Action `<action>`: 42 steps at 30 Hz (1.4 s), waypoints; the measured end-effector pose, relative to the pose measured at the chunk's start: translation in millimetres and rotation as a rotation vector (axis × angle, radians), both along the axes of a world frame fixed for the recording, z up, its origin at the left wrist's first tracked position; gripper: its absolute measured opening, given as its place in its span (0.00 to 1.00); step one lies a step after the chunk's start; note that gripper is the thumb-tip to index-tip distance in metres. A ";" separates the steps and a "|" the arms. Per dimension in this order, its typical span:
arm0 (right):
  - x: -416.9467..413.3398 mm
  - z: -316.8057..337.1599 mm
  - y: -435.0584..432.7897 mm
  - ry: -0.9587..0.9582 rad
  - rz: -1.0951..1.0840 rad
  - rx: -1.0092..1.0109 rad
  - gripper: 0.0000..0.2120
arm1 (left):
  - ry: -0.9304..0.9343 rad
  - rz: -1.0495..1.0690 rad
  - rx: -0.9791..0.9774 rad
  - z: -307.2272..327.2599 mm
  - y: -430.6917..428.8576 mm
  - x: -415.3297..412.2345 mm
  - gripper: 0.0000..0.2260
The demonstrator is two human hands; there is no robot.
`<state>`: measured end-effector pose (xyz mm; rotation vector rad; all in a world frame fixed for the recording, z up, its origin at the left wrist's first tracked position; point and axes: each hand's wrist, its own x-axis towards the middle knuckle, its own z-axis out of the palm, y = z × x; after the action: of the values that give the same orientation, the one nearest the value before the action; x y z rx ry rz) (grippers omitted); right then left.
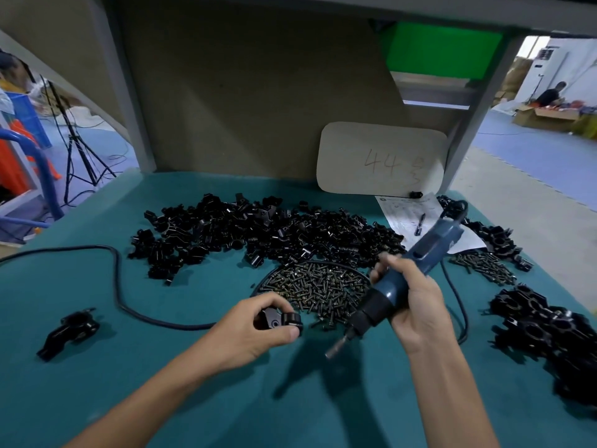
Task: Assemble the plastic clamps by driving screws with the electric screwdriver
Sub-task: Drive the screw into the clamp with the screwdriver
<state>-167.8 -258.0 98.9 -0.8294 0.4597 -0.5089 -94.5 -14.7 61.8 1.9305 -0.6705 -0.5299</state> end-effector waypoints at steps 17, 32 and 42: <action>-40.7 -64.0 -44.7 0.768 0.134 -0.947 0.18 | -0.056 0.040 -0.019 -16.6 -1.7 5.9 0.13; -44.5 -14.0 35.0 0.018 0.306 -0.456 0.14 | -0.445 0.070 -0.189 20.5 -10.4 -13.0 0.16; -49.5 6.3 48.1 -0.111 0.387 -0.673 0.08 | -0.606 0.054 -0.208 36.6 -7.1 -18.7 0.11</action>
<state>-217.4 -209.8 105.2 -1.4904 0.0044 -0.3424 -113.2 -21.8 98.4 1.9023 -1.0043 0.1733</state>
